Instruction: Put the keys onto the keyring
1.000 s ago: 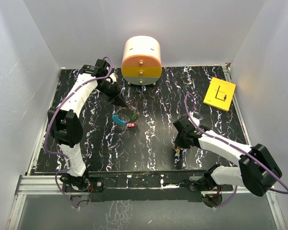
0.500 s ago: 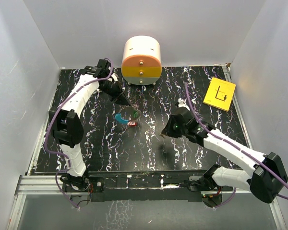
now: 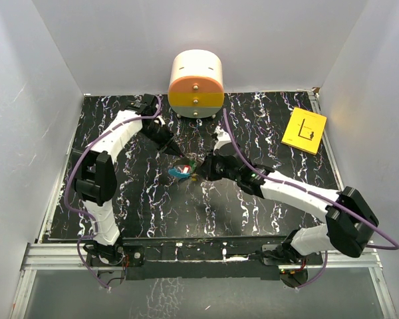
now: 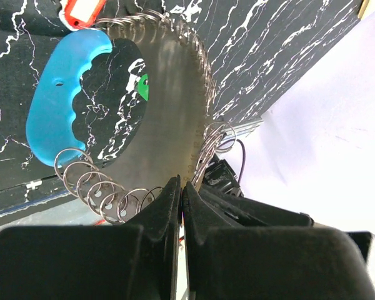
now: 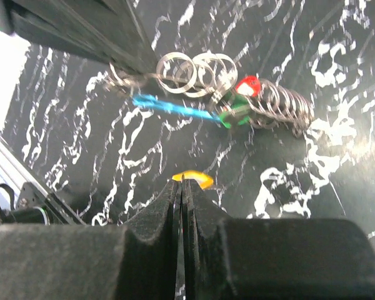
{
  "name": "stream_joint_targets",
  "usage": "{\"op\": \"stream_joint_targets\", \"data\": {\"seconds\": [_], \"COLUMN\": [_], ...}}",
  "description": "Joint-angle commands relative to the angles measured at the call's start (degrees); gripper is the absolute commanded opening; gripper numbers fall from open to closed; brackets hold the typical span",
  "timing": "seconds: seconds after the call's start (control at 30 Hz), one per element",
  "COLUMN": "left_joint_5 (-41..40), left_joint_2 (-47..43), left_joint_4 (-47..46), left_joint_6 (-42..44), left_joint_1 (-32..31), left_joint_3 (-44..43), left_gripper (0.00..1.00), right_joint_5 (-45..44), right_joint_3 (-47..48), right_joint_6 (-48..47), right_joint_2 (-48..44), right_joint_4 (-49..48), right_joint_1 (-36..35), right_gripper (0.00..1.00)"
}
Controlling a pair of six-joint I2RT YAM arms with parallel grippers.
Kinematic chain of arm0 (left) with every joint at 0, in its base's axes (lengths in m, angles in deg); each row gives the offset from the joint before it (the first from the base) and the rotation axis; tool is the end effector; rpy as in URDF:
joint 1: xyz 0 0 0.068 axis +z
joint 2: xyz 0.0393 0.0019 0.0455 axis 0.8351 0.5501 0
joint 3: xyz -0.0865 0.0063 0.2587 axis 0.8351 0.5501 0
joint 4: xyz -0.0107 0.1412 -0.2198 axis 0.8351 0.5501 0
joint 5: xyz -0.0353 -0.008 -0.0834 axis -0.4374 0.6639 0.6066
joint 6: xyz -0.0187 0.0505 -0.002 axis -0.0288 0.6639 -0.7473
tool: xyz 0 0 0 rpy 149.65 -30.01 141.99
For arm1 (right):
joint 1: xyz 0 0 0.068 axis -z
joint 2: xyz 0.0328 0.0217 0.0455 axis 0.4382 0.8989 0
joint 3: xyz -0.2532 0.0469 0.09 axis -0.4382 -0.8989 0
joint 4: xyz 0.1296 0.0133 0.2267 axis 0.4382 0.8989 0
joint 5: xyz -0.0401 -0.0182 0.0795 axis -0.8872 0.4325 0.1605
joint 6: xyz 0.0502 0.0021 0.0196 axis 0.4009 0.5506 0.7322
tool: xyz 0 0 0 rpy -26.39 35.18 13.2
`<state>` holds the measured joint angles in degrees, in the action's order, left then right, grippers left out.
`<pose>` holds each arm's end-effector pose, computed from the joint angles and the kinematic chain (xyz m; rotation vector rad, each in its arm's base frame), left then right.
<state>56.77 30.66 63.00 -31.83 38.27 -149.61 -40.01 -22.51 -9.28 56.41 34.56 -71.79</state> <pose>0.3648 -0.1435 0.2639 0.6035 -2.8000 1.0523 0.2038 0.2113 0.2457 -0.2390 2.2551 0.8331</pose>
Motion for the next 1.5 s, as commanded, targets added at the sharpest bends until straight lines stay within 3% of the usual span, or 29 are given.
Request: {"op": "stream_joint_targets", "data": {"seconds": [0.0,0.27,0.53,0.93,1.2,1.47], "left_joint_5": [-0.1,-2.9,-4.5,-6.3,-7.7,-6.3], "left_joint_2": [-5.0,-6.5,-7.6,-9.4,-9.6,-10.6], "left_joint_4": [-0.6,-2.3,-2.9,-3.6,-3.7,-5.0], "left_joint_6": [-3.8,-7.0,-8.1,-7.7,-6.0,-8.4], "left_joint_1": [0.0,0.0,0.0,0.0,1.2,2.3], "left_joint_3": [1.0,2.7,5.3,6.5,7.8,9.0], "left_gripper": [0.0,0.0,0.0,0.0,0.0,0.0], "right_joint_5": [-1.5,-6.5,-15.0,-23.0,-19.4,-7.9], "right_joint_3": [5.1,10.9,19.6,16.7,9.1,-3.8], "right_joint_6": [-2.8,-5.4,-10.2,-12.1,3.1,16.0], "right_joint_2": [1.3,4.2,8.5,3.7,-1.5,-3.0], "right_joint_4": [-12.4,-12.9,-3.1,5.2,22.6,19.2], "right_joint_1": [-0.8,-4.2,-8.9,-10.9,-10.9,-10.9], "right_gripper": [0.08,0.08,0.08,0.08,0.08,0.08]}}
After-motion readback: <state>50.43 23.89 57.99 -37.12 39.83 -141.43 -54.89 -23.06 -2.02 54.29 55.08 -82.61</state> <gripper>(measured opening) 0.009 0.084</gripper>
